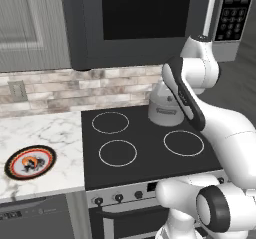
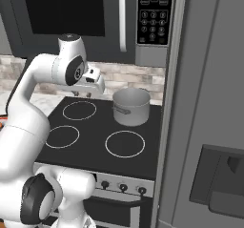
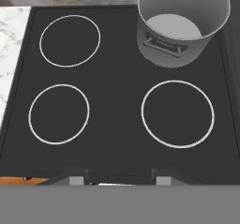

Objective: Retrieve the frozen meat and place it in the pot on a burner. Then turn the burner on.

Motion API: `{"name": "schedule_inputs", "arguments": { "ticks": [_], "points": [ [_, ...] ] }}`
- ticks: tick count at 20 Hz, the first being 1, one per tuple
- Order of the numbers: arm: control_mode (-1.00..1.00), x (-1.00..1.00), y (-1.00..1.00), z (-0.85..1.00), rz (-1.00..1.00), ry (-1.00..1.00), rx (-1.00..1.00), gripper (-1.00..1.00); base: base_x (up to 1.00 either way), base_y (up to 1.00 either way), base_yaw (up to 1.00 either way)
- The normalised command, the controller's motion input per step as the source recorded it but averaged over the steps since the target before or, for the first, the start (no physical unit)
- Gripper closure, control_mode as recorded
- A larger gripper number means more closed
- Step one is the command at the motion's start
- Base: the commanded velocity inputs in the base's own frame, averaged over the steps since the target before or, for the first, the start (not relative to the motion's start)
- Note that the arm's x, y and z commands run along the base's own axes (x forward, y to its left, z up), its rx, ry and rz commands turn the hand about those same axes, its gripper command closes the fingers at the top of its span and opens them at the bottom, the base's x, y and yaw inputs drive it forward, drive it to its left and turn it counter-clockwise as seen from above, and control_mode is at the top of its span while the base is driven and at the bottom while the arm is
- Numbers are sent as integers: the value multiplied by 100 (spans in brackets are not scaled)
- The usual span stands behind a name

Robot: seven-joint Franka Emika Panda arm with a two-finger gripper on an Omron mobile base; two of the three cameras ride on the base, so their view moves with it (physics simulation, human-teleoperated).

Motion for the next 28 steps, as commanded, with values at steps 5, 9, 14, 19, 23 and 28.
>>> {"name": "schedule_inputs", "arguments": {
  "ticks": [5, 9, 14, 19, 23, 28],
  "points": [
    [-100, 0, 5, 0, 0, 0, 0, -100, 0, 0, 0],
    [-100, -1, 18, 0, 0, 0, 0, -100, 0, 0, 0],
    [-100, -1, 21, -1, 0, 0, 0, -100, 0, 0, 0],
    [-100, -3, 36, -5, 0, 0, 0, -100, 0, 0, 0],
    [-100, -3, 38, -9, 0, 0, 0, -100, 0, 0, 0],
    [-100, -4, 44, -10, 0, 0, 0, -100, 0, 0, 0]
  ]
}}
